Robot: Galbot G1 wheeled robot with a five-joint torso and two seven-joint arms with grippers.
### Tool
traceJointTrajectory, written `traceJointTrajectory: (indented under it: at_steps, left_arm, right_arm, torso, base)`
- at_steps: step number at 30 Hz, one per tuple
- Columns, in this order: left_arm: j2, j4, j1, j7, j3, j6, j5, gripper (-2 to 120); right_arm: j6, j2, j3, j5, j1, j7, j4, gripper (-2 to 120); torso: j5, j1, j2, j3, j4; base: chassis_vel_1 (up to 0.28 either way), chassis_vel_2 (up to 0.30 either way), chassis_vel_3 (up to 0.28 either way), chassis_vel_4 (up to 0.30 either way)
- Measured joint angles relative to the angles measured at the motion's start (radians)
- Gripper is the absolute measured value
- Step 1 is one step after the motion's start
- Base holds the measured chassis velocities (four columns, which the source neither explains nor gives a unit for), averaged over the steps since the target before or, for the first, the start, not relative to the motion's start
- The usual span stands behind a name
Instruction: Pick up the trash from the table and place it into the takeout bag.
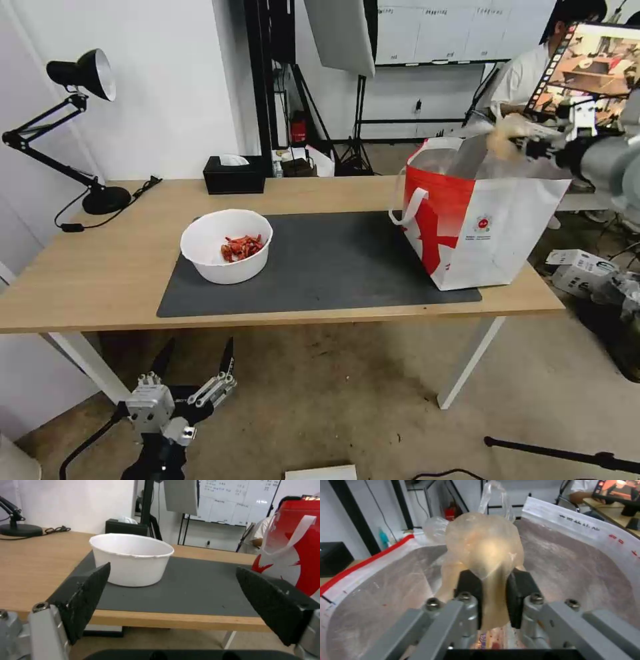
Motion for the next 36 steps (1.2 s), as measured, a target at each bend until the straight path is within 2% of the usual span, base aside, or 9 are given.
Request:
traceJointTrajectory:
  at_steps: [6,9,16,21,24,29,30,32,36]
  left_arm:
    - [-0.002,-0.004,0.002,-0.001,0.001,0.001,0.005,100]
    - [-0.003,-0.006,0.003,-0.001,0.002,0.001,0.013,100]
    - [-0.005,-0.008,0.002,-0.003,0.005,0.001,0.023,100]
    - [-0.005,-0.009,0.002,-0.004,0.005,0.001,0.024,100]
    - [-0.005,-0.009,0.002,-0.004,0.006,0.001,0.024,100]
    - [-0.005,-0.009,0.002,-0.005,0.006,0.001,0.025,100]
    - [-0.005,-0.009,0.002,-0.005,0.006,0.001,0.025,100]
    - [-0.006,-0.009,0.001,-0.005,0.007,0.0,0.025,100]
    - [-0.006,-0.011,0.0,-0.006,0.009,-0.001,0.025,100]
  right_arm:
    - [0.007,0.01,0.012,-0.005,-0.012,0.003,-0.019,41]
    - [0.022,0.017,0.012,-0.01,-0.012,0.003,-0.03,56]
    - [0.029,0.027,0.01,-0.015,-0.01,0.004,-0.03,78]
    - [0.031,0.013,0.048,-0.015,-0.048,0.022,0.051,97]
    - [0.032,0.003,0.071,-0.015,-0.07,0.025,0.083,99]
    - [0.036,-0.044,0.239,0.008,-0.224,0.07,0.252,100]
    - [0.036,-0.044,0.239,0.008,-0.224,0.07,0.252,100]
    - [0.036,-0.052,0.308,0.073,-0.3,0.167,0.362,100]
    - [0.038,-0.049,0.357,0.101,-0.372,0.231,0.438,100]
  torso:
    - [0.0,0.0,0.0,0.0,-0.0001]
    - [0.0,0.0,0.0,0.0,0.0]
    - [0.0,0.0,0.0,0.0,-0.0001]
    - [0.0,0.0,0.0,0.0,0.0]
    - [-0.0001,0.0,0.0,0.0,0.0]
    - [-0.0003,0.0,0.0,0.0,-0.0004]
    - [-0.0003,0.0,0.0,0.0,-0.0004]
    - [-0.0002,0.0,0.0,0.0,-0.0002]
    - [-0.0005,0.0,0.0,0.0,0.0]
  base:
    - [0.0,0.0,0.0,0.0]
    - [0.0,0.0,0.0,0.0]
    - [0.0,0.0,0.0,0.0]
    - [0.0,0.0,0.0,0.0]
    - [0.0,0.0,0.0,0.0]
    - [0.0,0.0,0.0,0.0]
    - [0.0,0.0,0.0,0.0]
    - [0.0,0.0,0.0,0.0]
    - [0.0,0.0,0.0,0.0]
